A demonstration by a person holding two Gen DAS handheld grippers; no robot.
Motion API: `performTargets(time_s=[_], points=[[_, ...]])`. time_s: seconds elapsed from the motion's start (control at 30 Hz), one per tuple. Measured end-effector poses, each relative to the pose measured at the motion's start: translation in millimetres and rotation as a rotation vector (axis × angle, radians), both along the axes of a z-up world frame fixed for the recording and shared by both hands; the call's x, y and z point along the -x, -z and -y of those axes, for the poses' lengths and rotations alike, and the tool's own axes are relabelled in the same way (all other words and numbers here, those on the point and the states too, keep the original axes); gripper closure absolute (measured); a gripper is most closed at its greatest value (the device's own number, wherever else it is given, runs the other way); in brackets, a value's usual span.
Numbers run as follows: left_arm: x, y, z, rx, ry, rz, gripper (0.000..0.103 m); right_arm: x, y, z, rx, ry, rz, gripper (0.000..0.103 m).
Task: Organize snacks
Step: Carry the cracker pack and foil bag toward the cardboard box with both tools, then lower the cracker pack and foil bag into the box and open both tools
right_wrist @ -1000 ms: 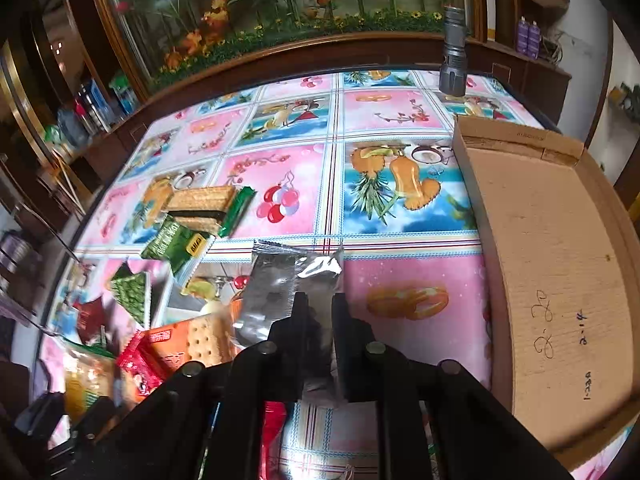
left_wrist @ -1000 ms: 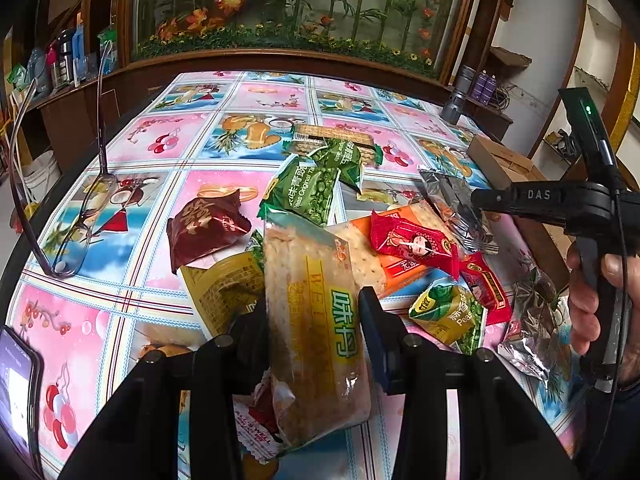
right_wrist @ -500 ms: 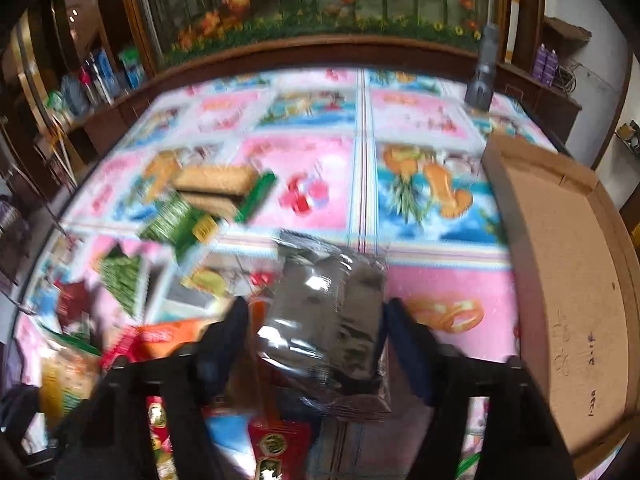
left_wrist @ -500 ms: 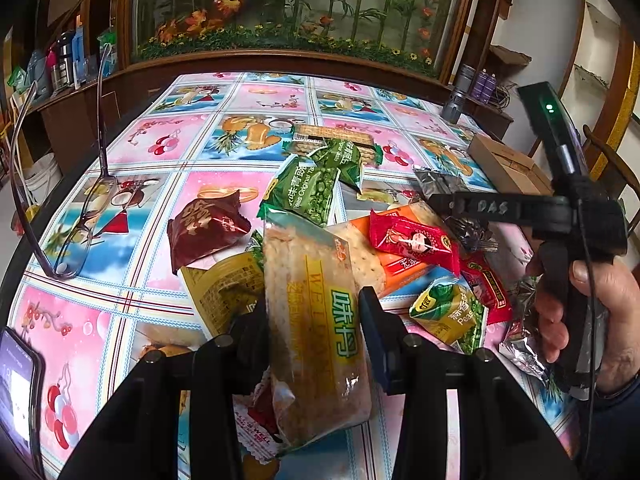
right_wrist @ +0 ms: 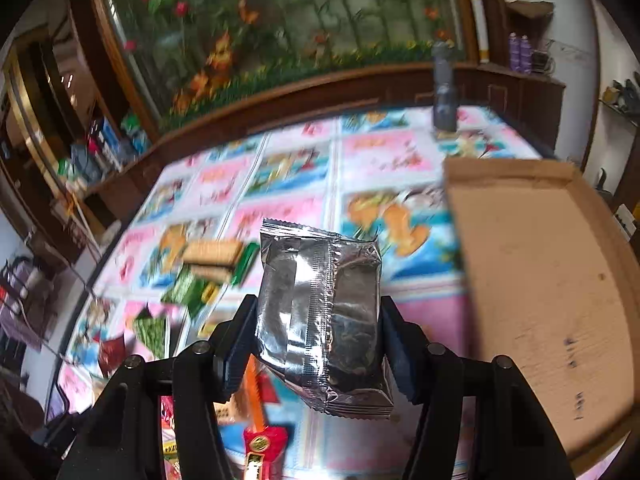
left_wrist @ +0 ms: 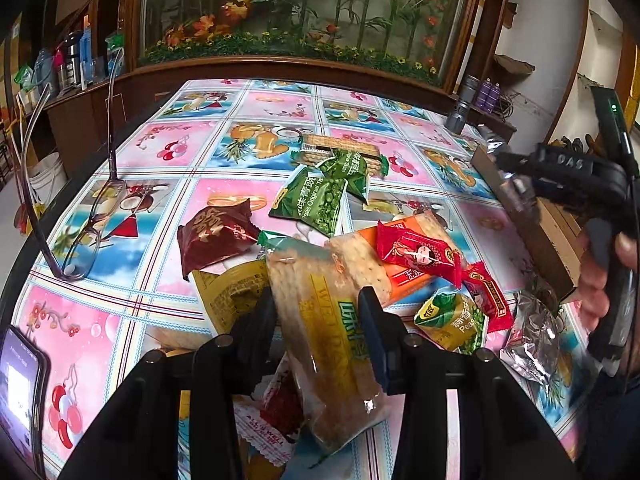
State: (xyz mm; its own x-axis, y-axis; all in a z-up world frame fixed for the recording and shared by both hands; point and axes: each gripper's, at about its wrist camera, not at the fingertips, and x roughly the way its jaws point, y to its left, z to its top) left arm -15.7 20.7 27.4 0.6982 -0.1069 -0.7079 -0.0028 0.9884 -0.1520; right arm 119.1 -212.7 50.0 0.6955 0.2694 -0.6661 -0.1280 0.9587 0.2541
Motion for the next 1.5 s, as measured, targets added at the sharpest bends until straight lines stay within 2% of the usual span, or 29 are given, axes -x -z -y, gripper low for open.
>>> performTargets(time_s=[0.13, 0.27, 0.33, 0.43, 0.6, 0.7, 0.77, 0.9, 0.97, 1.07, 1.33, 1.5], points=[[0, 1, 0, -0.008, 0.003, -0.004, 0.062, -9, -3, 39, 0.010, 0.119, -0.016, 0.040], [-2, 5, -1, 0.006, 0.001, -0.037, 0.061, -19, 7, 61, 0.207, 0.260, -0.047, 0.040], [-3, 6, -3, 0.013, -0.004, -0.048, 0.060, -23, 14, 64, 0.237, 0.265, -0.076, 0.040], [-8, 15, 2, 0.010, 0.015, -0.099, 0.049, -27, 21, 64, 0.224, 0.252, -0.123, 0.040], [-6, 18, 16, -0.081, 0.025, -0.091, 0.048, -28, 27, 66, 0.095, 0.192, -0.180, 0.040], [-4, 18, 18, -0.093, 0.028, -0.085, 0.055, -25, 33, 59, 0.024, 0.130, -0.211, 0.040], [-3, 17, 16, -0.078, 0.028, -0.081, 0.063, -20, 29, 57, -0.034, 0.094, -0.201, 0.040], [1, 12, 10, -0.031, 0.019, -0.059, 0.076, -8, 7, 61, -0.014, 0.131, -0.089, 0.040], [2, 10, 7, -0.009, 0.021, -0.050, 0.080, -4, 0, 69, -0.038, 0.146, -0.059, 0.040], [3, 9, 6, 0.003, 0.018, -0.049, 0.081, -6, 1, 74, -0.075, 0.143, -0.066, 0.040], [6, 8, 7, 0.005, 0.013, -0.047, 0.084, -8, 0, 76, -0.086, 0.132, -0.062, 0.040], [8, 7, 12, -0.031, 0.015, -0.059, 0.085, -7, -1, 76, -0.094, 0.129, -0.060, 0.040]])
